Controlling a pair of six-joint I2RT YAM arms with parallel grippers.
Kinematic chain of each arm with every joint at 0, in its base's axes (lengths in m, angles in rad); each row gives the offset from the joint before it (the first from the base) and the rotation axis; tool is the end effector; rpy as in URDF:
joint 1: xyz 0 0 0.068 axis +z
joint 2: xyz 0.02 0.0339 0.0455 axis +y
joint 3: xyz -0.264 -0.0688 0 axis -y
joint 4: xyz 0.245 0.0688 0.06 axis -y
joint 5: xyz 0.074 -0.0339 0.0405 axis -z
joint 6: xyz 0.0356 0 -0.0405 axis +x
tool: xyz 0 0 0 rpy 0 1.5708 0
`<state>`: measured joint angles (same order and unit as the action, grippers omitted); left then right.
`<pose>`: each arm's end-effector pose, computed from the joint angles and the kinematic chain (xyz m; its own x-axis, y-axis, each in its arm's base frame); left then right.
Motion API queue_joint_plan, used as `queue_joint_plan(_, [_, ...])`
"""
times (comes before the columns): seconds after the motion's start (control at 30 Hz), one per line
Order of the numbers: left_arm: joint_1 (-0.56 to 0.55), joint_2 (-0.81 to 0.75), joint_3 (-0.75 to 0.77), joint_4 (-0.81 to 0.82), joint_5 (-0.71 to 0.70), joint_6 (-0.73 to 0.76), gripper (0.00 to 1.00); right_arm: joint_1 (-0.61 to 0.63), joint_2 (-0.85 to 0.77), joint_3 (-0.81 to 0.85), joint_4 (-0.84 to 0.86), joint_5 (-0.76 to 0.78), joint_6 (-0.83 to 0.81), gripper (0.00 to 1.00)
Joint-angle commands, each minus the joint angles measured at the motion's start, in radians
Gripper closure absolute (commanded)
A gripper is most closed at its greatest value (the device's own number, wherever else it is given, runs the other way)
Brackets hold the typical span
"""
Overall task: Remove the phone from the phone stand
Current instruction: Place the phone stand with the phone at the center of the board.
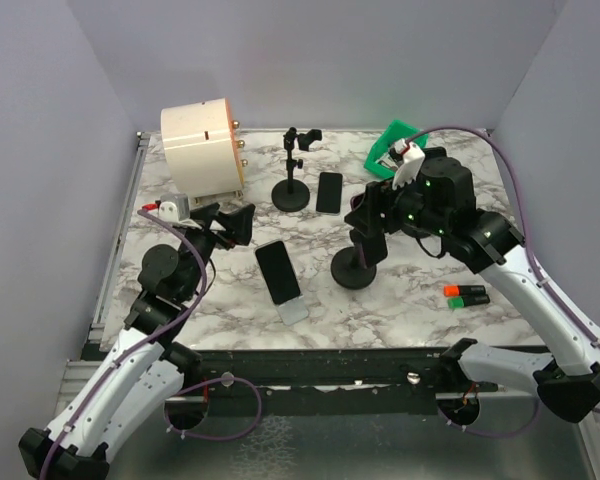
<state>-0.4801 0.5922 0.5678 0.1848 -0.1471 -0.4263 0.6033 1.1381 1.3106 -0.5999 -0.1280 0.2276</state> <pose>0.1400 -0.0670 0.3323 -0.0069 -0.4576 -0.8891 0.3577 0.8292 -0.4295 0.1949 0.1398 0.4090 -0.4811 -0.0597 -0.8746 -0.5644 0.7845 0.2569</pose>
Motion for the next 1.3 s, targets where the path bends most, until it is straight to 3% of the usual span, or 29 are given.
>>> queue_joint_plan(0.0, [-0.003,0.029,0.001,0.003,0.046,-0.003,0.01,0.018,-0.083,-0.050,0.124,-0.083,0.117,0.63])
queue_joint_plan(0.47, [-0.003,0.049,-0.004,0.014,0.067,-0.009,0.02,0.064,-0.142,-0.250,0.303,0.060,0.152,0.67])
queue_joint_plan(0.6, [-0.003,0.050,-0.014,0.056,0.155,0.004,0.02,0.090,-0.151,-0.271,0.323,0.110,0.147,0.68])
queue_joint_plan(0.83, [-0.006,0.078,-0.052,0.223,0.452,-0.020,0.05,0.120,-0.175,-0.325,0.359,0.191,0.065,0.68])
queue_joint_plan(1.27, [-0.017,0.102,-0.054,0.239,0.485,-0.015,0.06,0.174,-0.168,-0.422,0.464,0.383,-0.079,0.69])
